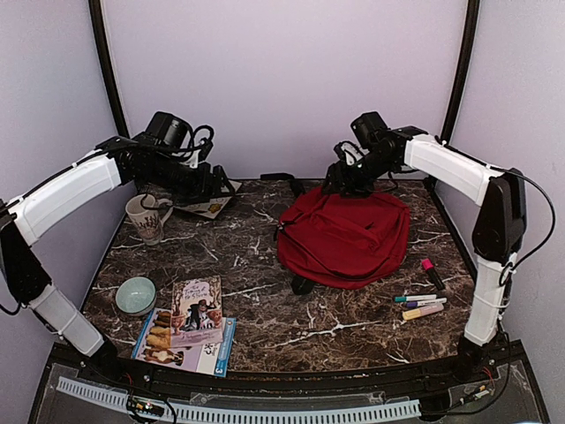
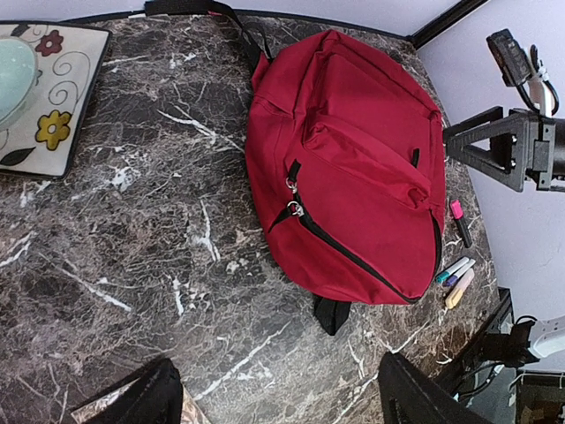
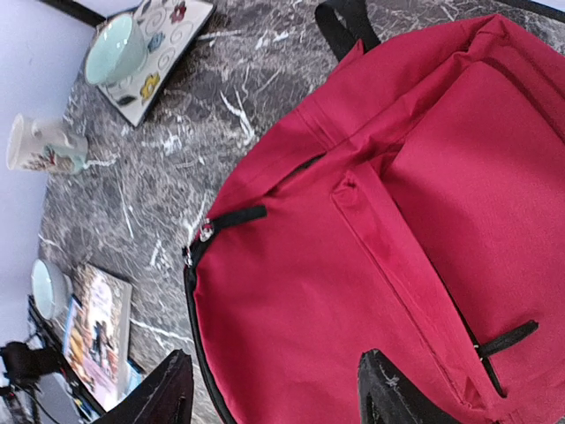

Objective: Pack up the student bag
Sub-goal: Move the student bag to the center of the board, then grab the largest pocket of the student bag.

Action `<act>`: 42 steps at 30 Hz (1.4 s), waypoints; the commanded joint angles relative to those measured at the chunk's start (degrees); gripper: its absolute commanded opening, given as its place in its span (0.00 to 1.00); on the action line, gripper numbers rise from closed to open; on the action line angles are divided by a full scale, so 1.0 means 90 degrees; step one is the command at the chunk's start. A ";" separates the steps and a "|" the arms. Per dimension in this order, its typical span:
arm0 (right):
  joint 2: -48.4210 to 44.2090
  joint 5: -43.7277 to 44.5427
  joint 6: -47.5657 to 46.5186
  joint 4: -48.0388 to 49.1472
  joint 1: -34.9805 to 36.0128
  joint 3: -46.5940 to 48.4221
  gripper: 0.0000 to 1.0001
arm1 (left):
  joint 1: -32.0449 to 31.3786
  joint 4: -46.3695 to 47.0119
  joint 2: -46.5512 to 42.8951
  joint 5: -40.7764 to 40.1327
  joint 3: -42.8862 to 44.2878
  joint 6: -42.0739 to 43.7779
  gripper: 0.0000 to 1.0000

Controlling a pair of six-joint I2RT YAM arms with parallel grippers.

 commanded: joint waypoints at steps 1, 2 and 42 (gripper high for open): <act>0.0310 -0.0561 0.0659 0.0157 -0.0215 0.0433 0.64 | -0.0096 0.0220 0.0489 0.0420 0.0321 0.0098 0.79; 0.0363 -0.0688 0.0768 0.0210 -0.0240 0.0436 0.64 | -0.0104 0.0196 0.0633 0.0579 0.0388 0.0220 0.79; -0.1375 0.0363 0.0591 -0.1404 -0.0326 -0.1167 0.63 | -0.0366 0.6124 0.2754 0.1517 -0.2013 0.3623 0.60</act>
